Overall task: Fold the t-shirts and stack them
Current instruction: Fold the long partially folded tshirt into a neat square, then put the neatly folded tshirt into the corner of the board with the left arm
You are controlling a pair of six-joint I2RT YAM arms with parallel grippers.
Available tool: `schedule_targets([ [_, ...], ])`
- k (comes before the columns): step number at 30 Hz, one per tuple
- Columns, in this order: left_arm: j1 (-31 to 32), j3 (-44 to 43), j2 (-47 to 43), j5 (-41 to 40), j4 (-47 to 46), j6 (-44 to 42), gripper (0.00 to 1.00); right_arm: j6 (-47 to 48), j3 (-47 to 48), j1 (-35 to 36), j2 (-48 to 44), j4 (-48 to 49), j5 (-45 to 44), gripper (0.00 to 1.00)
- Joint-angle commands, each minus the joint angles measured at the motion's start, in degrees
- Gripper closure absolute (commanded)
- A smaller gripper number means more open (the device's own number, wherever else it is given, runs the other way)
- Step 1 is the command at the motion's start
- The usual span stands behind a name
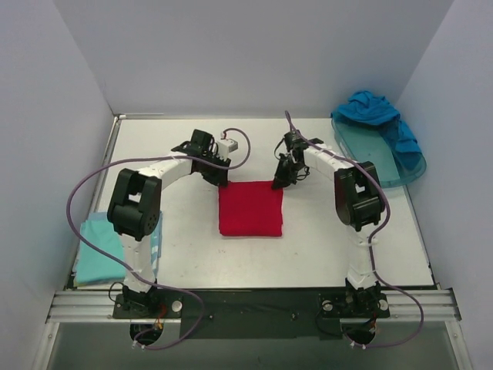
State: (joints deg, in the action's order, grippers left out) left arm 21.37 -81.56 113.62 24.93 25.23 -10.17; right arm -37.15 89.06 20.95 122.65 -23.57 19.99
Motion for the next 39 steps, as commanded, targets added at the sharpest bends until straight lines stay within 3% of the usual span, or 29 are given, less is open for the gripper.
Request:
schedule_targets([
  [1, -0.7, -3.4, 3.8, -3.2, -4.8, 4.8, 0.7, -1.1, 3.5, -1.7, 2.6, -0.6, -3.4, 0.95],
  [9, -1.2, -9.3, 2.7, -6.6, -2.2, 6.0, 0.63, -0.1, 4.6, -2.8, -2.5, -1.6, -3.4, 0.91],
  [11, -1.3, -9.3, -0.1, -6.9, -1.9, 7.3, 0.53, 1.3, 5.0, -2.7, -5.4, -3.1, -5.6, 0.82],
  [13, -1.4, -8.4, -2.8, -9.9, -0.4, 9.5, 0.45, 1.7, 3.3, -2.6, -9.2, -4.7, -8.1, 0.63],
  [15, -1.9, -6.0, -5.3, -10.8, 1.3, 13.5, 0.37, 1.6, -0.7, -2.5, -13.5, -5.0, -9.5, 0.54],
  [19, -2.2, 2.8, -10.1, -7.6, 1.7, 20.9, 0.19, 1.3, -8.4, -0.6, -16.6, -5.2, -8.7, 0.49],
  [22, -2.1, 11.0, -12.2, -3.4, -3.6, 26.0, 0.14, 0.8, -12.7, 1.3, -16.2, -4.5, -6.9, 0.48],
  [28, -2.1, 17.6, -10.4, -2.3, -10.1, 32.0, 0.11, -2.6, -16.6, 2.2, -14.3, 0.0, -3.9, 0.49],
  [35, -0.9, 25.3, -8.3, 3.5, -20.0, 39.9, 0.11, -5.1, -20.2, 2.3, -12.0, 4.6, -0.7, 0.62],
  [39, 0.3, 26.2, -5.7, 5.0, -21.6, 42.6, 0.23, -5.7, -20.7, 2.3, -10.9, 5.8, 0.8, 0.66],
])
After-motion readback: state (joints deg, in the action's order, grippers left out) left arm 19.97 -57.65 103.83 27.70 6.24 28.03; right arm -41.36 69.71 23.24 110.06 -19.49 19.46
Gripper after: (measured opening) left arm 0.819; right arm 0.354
